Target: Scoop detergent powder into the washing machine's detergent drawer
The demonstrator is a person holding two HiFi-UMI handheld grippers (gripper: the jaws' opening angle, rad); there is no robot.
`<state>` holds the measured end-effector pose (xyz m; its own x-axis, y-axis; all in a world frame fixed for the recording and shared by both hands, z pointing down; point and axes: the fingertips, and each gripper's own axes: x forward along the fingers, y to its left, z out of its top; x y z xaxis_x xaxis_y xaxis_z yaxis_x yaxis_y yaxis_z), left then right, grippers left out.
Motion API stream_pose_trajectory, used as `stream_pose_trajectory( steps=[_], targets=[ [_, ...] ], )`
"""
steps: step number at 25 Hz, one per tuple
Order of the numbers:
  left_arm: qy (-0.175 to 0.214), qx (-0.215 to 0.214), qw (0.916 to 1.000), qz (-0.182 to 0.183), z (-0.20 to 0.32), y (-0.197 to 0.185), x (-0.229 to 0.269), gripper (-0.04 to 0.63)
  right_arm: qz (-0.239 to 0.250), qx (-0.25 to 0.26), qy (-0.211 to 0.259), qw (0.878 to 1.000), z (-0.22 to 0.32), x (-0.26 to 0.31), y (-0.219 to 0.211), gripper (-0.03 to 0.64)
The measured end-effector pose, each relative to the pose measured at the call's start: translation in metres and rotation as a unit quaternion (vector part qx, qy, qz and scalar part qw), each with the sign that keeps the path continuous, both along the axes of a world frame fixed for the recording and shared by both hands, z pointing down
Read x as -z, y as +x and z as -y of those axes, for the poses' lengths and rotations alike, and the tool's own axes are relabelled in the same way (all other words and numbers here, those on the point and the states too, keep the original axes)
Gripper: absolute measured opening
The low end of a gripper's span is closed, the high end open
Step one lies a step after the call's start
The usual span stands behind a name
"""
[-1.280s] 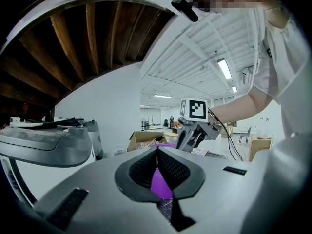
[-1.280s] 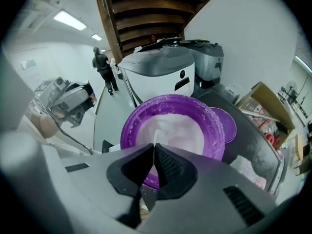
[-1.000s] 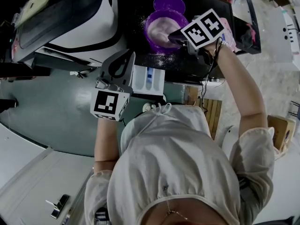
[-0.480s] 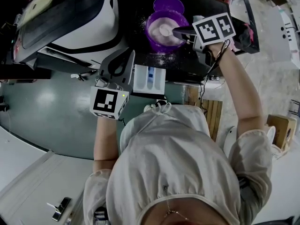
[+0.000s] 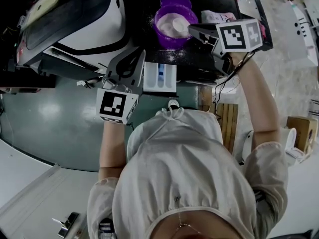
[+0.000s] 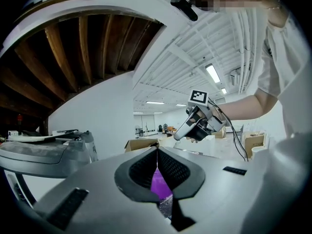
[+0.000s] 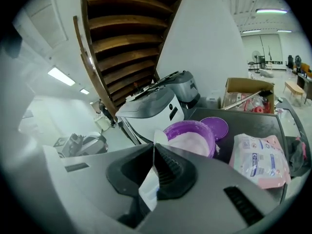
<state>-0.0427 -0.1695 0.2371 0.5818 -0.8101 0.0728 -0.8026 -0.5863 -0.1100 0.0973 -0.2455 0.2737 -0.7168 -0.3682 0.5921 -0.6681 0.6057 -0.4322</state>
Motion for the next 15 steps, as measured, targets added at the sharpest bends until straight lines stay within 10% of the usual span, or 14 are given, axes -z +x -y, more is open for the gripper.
stream_pose_trajectory(
  steps=[15],
  targets=[
    [-0.059, -0.007, 0.9982, -0.011, -0.073, -0.031, -0.054, 0.021, 0.072, -0.028, -0.07, 0.995, -0.104, -0.077, -0.05, 0.014]
  ],
)
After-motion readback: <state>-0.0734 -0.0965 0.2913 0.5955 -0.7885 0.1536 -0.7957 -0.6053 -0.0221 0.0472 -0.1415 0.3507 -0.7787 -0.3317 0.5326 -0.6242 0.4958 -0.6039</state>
